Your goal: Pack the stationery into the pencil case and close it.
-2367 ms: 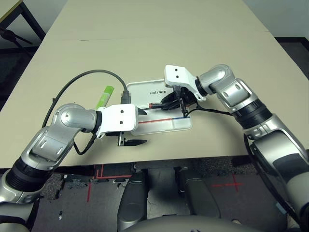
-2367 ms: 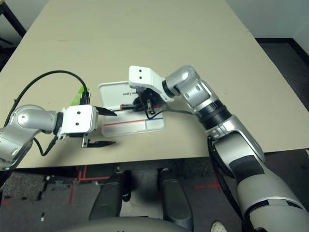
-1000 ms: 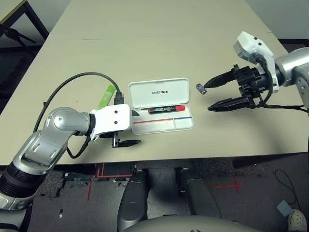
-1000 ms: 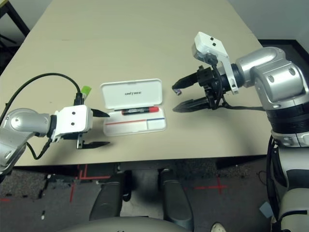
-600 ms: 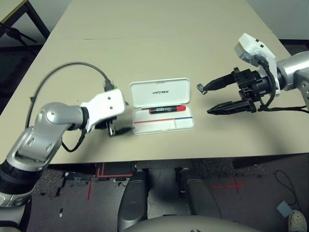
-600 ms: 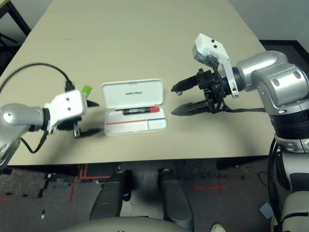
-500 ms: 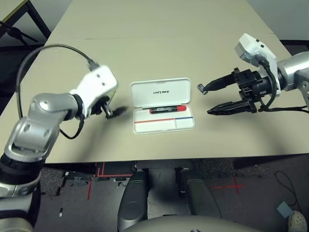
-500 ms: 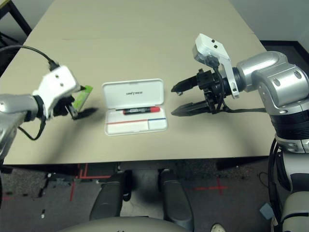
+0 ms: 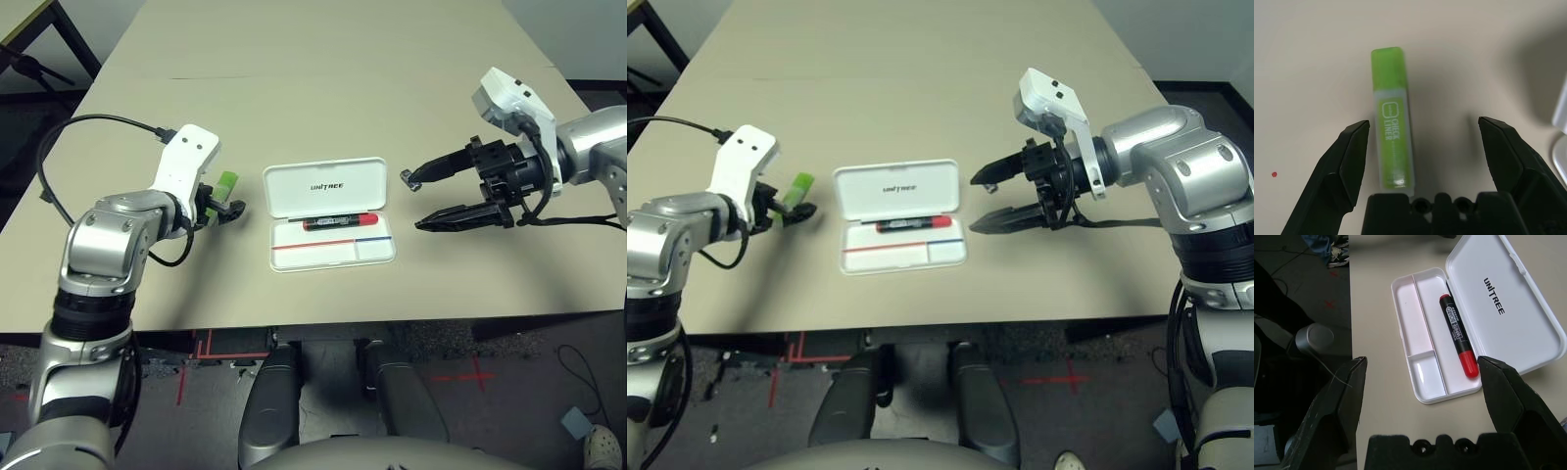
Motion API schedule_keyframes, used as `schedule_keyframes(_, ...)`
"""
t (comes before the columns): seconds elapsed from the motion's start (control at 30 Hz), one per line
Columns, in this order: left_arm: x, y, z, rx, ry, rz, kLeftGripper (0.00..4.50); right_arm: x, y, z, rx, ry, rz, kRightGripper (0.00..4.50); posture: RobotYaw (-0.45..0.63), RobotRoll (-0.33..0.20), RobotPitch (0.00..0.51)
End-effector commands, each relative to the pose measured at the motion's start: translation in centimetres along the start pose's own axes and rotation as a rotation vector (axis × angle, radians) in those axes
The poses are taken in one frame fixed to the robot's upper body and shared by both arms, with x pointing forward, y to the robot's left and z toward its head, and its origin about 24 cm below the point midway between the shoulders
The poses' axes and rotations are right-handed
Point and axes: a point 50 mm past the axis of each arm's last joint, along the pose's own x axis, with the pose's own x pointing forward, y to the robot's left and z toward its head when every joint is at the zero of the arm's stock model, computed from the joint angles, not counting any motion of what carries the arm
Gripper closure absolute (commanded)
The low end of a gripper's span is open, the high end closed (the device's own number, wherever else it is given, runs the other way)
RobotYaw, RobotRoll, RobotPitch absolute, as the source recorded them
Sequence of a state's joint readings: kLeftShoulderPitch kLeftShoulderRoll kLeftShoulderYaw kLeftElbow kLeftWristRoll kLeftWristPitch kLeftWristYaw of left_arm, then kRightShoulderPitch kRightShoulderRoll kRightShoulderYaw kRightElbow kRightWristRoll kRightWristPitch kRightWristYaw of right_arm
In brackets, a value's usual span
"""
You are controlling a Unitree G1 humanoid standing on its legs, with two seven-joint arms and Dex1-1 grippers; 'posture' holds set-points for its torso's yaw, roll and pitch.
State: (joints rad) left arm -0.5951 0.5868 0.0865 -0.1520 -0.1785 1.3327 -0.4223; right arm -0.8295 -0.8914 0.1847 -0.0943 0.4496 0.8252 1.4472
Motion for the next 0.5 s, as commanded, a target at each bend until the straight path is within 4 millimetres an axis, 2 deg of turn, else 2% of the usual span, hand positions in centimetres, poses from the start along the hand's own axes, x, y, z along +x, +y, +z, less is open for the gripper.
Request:
schedule_keyframes(0.03,0.5,0.8,0.3,-0.053,0.013,0.035,0.0,0.2,0.4,-0.1,-0.01,0.007,0.012,0.02,0.09,0.0,0.201)
schedule_keyframes(0.5,2.6,1.2,-0.8,-0.085,0.073,0.018,0.0,0.3,0.8,-0.5,-0.008,0.014,-0.011,0.02,0.06,0.0,0.212)
